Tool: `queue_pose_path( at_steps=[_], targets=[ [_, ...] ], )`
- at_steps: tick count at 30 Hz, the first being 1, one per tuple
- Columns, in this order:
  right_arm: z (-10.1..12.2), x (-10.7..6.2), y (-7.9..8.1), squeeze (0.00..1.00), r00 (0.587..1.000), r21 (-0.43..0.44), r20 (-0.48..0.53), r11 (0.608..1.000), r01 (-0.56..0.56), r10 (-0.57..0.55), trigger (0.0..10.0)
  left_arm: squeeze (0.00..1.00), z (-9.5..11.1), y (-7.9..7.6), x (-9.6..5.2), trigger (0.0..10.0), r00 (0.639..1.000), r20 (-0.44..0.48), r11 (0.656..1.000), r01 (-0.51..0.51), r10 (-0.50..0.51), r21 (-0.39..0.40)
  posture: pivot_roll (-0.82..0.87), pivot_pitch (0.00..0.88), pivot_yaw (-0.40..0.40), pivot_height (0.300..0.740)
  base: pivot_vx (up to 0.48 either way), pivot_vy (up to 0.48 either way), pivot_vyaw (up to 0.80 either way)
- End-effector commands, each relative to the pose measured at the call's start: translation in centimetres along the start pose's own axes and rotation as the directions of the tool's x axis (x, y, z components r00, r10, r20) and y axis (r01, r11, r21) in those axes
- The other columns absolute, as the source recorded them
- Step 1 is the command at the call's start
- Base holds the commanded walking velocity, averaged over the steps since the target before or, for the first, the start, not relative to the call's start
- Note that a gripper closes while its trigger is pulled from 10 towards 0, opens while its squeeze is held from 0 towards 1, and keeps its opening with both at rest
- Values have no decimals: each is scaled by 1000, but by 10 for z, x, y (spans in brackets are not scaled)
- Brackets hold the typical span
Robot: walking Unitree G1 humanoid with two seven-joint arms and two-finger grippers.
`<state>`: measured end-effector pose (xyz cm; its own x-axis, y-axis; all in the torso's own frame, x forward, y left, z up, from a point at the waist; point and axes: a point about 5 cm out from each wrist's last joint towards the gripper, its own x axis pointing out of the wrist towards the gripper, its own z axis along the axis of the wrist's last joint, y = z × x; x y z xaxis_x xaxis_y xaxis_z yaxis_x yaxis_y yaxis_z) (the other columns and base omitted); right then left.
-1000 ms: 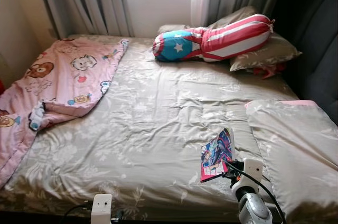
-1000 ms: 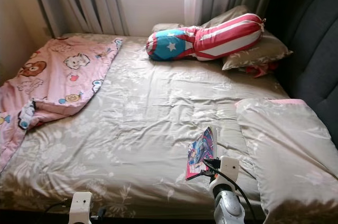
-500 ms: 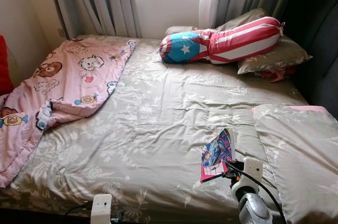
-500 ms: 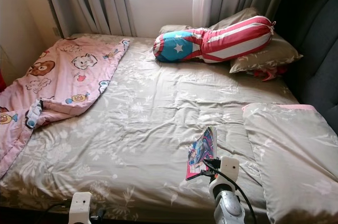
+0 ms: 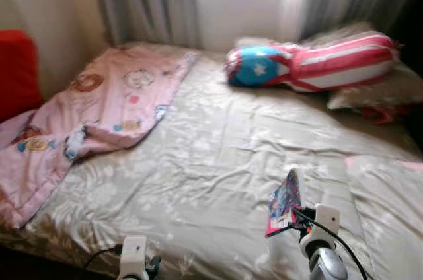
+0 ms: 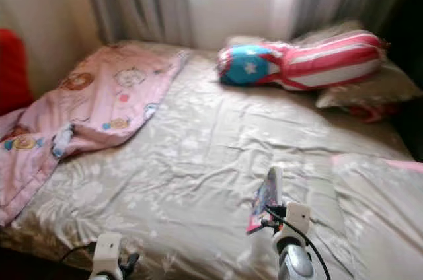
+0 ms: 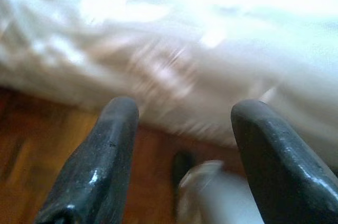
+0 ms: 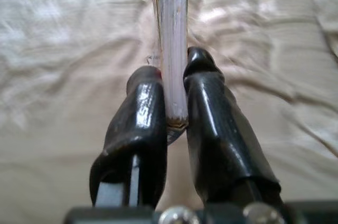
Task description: Clean up the room
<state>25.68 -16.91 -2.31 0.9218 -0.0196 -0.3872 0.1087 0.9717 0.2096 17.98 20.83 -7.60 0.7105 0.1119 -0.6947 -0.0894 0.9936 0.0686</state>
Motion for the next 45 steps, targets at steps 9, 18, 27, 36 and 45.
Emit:
queue_pose_path(
  at_steps=[9, 18, 27, 36, 45],
  targets=[
    [9, 3, -6, 0, 999, -37, 28, 998, 48, -47, 10000, 0, 7, -9, 3, 10000, 999, 21, 999, 30, -30, -14, 30, 0, -59, 740, 150, 0, 0],
    [11, 4, -5, 0, 998, -28, 50, 999, 46, -45, 10000, 0, 11, -11, 4, 10000, 998, 44, 999, 39, -38, -10, 27, 0, -60, 740, 0, 0, 0],
    [18, 3, 7, 0, 991, -16, 116, 998, -64, 65, 10000, 0, 91, -9, 9, 10000, 907, 418, 994, 76, -39, -72, 27, 0, -63, 740, 0, 0, 0],
    [23, 5, 18, 0, 983, -6, 143, 993, -117, 117, 10000, 0, 112, -9, 2, 10000, 831, 553, 993, 104, -56, -56, 32, 0, -59, 740, 0, 0, 0],
    [25, 6, 7, 0, 990, -37, 125, 998, -60, 64, 10000, 0, 122, -16, -1, 10000, 804, 589, 989, 137, -79, -54, 23, 0, -48, 720, 0, 0, 0]
  ],
)
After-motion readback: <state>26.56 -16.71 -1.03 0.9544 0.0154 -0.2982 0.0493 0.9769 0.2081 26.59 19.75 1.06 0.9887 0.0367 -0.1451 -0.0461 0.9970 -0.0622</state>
